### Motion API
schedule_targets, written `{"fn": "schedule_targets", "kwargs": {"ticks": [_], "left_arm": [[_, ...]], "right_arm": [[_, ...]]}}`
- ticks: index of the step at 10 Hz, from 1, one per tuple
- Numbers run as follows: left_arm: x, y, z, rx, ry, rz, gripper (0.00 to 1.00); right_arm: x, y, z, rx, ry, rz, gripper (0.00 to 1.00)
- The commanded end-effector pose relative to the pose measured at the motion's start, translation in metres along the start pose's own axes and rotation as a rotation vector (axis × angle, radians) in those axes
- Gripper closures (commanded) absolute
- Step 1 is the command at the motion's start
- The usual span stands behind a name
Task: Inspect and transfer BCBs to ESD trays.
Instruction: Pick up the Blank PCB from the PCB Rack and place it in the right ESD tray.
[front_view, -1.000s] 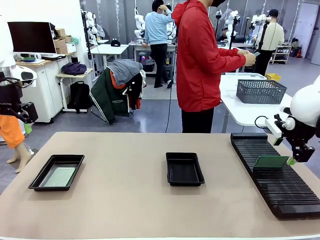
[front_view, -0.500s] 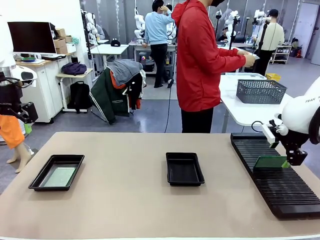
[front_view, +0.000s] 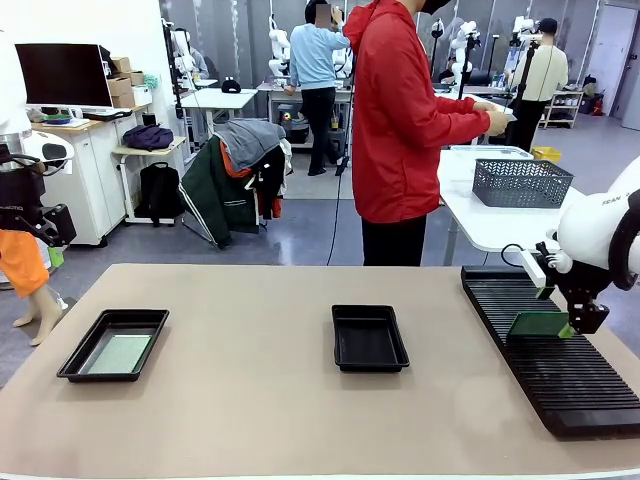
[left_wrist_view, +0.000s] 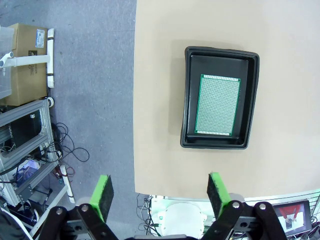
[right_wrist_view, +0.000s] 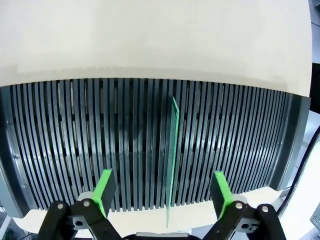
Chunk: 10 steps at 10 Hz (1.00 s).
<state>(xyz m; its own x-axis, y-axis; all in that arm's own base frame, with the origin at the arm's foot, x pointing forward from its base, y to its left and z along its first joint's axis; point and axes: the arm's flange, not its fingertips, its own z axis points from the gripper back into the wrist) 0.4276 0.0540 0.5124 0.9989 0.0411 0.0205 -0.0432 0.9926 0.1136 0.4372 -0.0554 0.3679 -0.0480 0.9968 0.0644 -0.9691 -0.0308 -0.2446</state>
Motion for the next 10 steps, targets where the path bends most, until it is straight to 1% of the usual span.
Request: {"fn": "schedule_targets", "kwargs": {"ticks": [1,2,10], "left_arm": [[-0.0013,0.0,-0.0006,0.005,0.001,0.0,0.0],[-0.0013,0.0,-0.0006,0.005,0.001,0.0,0.0],[-0.0013,0.0,-0.0006,0.005,0.001,0.0,0.0]], "right_arm": [[-0.0071,-0.0089,-0.0095,-0.03,-0.017,0.014,0.04],[-0.008,-0.0103,-0.0101,-0.03,-0.015,0.011,0.07],[-0.0122,-0.0155,-0.0127,-0.01,-0.012,0.0,0.43]]}}
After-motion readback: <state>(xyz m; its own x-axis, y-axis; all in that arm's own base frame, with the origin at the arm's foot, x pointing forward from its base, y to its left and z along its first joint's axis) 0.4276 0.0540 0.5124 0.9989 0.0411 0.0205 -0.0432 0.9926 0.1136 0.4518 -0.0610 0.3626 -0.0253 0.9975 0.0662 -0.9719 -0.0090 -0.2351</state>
